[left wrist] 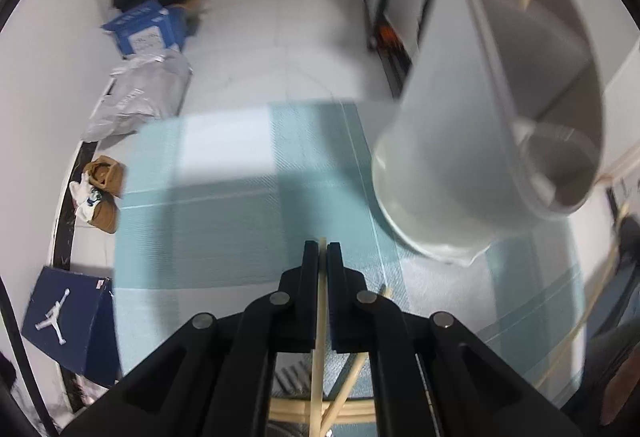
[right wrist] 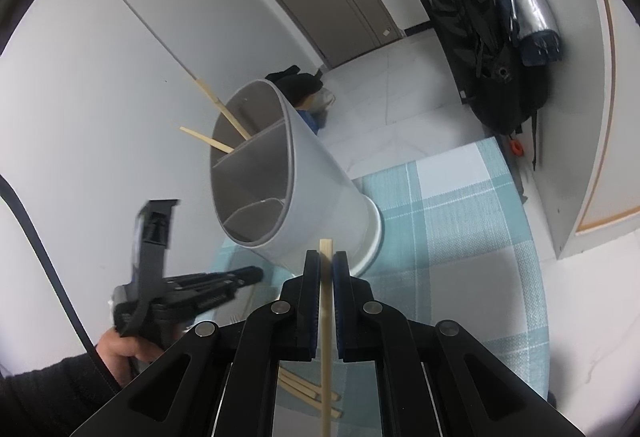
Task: Organize utensils
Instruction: 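Carry both held chopsticks up toward the white utensil holder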
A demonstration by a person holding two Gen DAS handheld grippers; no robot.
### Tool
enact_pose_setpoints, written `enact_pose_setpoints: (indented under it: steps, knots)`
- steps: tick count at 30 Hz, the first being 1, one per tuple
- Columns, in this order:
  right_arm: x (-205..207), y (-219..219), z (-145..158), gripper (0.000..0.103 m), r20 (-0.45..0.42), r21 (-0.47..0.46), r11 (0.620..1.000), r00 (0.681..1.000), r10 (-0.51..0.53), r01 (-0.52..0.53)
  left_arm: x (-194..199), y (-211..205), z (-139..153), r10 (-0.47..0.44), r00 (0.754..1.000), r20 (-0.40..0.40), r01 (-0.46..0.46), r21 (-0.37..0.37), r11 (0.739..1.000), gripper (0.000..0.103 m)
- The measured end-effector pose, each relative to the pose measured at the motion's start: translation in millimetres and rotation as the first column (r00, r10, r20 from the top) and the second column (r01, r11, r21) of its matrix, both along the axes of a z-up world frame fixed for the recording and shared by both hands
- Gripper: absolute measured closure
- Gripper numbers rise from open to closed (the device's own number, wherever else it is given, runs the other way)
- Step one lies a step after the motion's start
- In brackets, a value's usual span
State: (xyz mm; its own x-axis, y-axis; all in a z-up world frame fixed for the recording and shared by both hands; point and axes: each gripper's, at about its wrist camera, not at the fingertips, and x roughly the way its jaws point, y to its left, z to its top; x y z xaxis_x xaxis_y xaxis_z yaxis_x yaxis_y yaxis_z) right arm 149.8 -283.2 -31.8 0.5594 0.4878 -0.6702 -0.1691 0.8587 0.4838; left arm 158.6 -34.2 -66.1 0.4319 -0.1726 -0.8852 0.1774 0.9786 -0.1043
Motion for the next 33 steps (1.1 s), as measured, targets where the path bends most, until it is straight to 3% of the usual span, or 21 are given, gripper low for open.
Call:
enact_pose_setpoints:
  steps: [4,9,15,21,25,33]
  knots:
    - [-6.2,4.8,8.3,0.097,0.037,-0.018,1.000,0.999,0.003,-0.003,-18.6,8.3,31.8,0.051,0.993,0.109,-0.048,-0.037,0.998,0.102]
    - [-17.9,11.9,20.9,0.097,0.095,-0.040,0.999,0.995,0.010,-0.006,-58.3,13.0,70.1,0.105,0.964,0.243,-0.082,-0.103,0.991,0.102]
    - [-32.1,23.0,32.6,0.098,0.146,-0.064,0.998,0.989,0.014,-0.004,-84.2,9.9,90.1,0.153,0.929,0.338,-0.101,-0.166,0.981,0.102]
    - [-44.8,34.0,44.3,0.098,0.205,-0.088,0.996,0.978,0.023,-0.006,-93.6,13.1,99.3,0.190,0.913,0.360,-0.110,-0.232,0.967,0.102]
    - [-50.5,38.6,51.1,0.098,0.226,-0.099,0.995,0.974,0.028,-0.005,-97.4,13.0,101.1,0.205,0.915,0.346,-0.115,-0.261,0.958,0.102]
    - [-53.3,38.0,77.1,0.098,0.275,-0.111,0.994,0.961,0.041,-0.011,-104.2,3.9,119.0,0.190,0.914,0.359,-0.089,-0.277,0.957,0.102]
